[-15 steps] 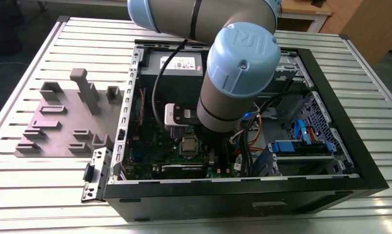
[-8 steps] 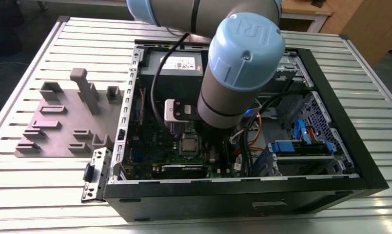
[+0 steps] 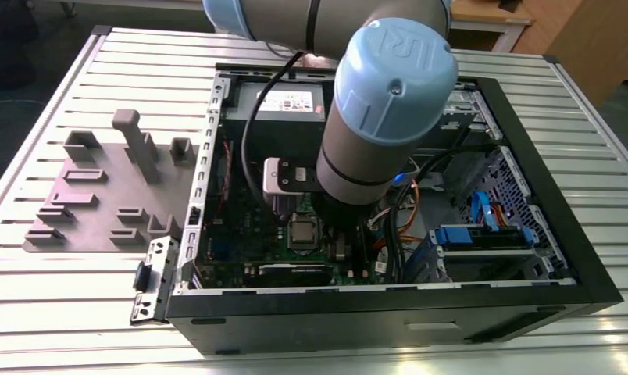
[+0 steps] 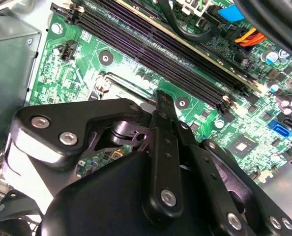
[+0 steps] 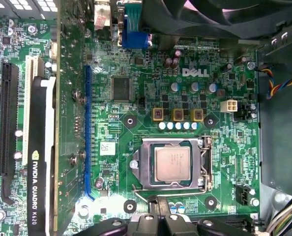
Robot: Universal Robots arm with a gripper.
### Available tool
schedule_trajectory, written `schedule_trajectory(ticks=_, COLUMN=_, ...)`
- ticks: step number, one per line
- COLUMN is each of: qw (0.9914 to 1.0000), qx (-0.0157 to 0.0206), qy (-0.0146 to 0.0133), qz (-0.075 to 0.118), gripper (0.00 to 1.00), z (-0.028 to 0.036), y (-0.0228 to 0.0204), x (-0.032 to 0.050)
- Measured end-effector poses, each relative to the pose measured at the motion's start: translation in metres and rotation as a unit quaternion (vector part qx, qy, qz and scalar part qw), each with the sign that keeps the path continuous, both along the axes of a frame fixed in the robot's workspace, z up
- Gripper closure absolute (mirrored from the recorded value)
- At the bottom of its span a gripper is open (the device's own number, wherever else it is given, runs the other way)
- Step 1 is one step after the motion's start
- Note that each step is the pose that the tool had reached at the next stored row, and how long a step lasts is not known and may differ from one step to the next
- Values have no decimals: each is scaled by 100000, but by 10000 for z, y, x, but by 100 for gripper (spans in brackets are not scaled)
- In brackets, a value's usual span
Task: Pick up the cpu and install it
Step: 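Install the first cpu locking lever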
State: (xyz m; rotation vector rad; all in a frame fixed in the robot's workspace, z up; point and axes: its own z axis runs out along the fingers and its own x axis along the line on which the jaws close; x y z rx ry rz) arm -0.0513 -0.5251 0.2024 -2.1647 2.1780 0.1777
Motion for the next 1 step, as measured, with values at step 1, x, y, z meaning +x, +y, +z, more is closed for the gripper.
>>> schedule_trajectory(ticks=1, qw=100000, qx=17, qy=-1, qz=-1, gripper=89, z=0, y=0, x=0)
